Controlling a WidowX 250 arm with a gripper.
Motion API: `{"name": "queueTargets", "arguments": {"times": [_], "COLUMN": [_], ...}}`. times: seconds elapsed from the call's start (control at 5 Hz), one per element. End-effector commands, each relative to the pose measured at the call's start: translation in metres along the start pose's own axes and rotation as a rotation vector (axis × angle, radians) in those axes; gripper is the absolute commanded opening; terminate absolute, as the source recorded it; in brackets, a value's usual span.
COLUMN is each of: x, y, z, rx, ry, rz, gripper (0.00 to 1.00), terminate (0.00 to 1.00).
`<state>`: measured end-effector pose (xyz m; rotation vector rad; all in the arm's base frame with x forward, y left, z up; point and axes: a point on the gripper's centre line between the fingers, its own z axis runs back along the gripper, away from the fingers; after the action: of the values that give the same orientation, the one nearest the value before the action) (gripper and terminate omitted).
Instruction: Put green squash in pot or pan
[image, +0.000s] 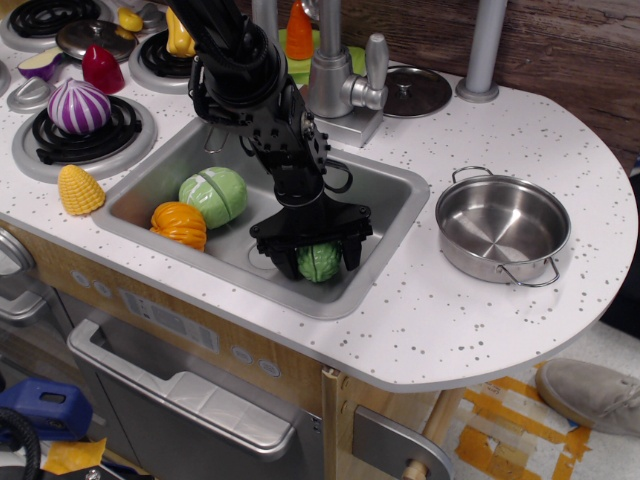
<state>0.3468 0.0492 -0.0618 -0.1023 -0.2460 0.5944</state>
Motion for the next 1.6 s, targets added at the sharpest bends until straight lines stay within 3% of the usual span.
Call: {"name": "queueTargets", "arguments": {"times": [0.0,0.2,0.4,0.6,0.8,1.0,1.4], "x": [0.012,0.014,0.020,0.020,0.009,-0.005,-0.023], "y": [-0.007,-0.012,-0.022,-0.034,-0.048,-0.056,-0.080], "z": [0.010,0.023,0.058,0.095,0.116,0.130,0.146], "rx": [0.007,0.046,0.135,0.248,0.243,0.153,0.068], "ry": [-0.033,-0.035,-0.047,-0.104,-0.163,-0.116,-0.009], "rz": [-0.002,-0.018,-0.029,-0.064,-0.151,-0.297,-0.621], "gripper": [0.00,0.00,0.00,0.00,0.00,0.00,0.00], "terminate": [0.00,0.00,0.00,0.00,0.00,0.00,0.00]}}
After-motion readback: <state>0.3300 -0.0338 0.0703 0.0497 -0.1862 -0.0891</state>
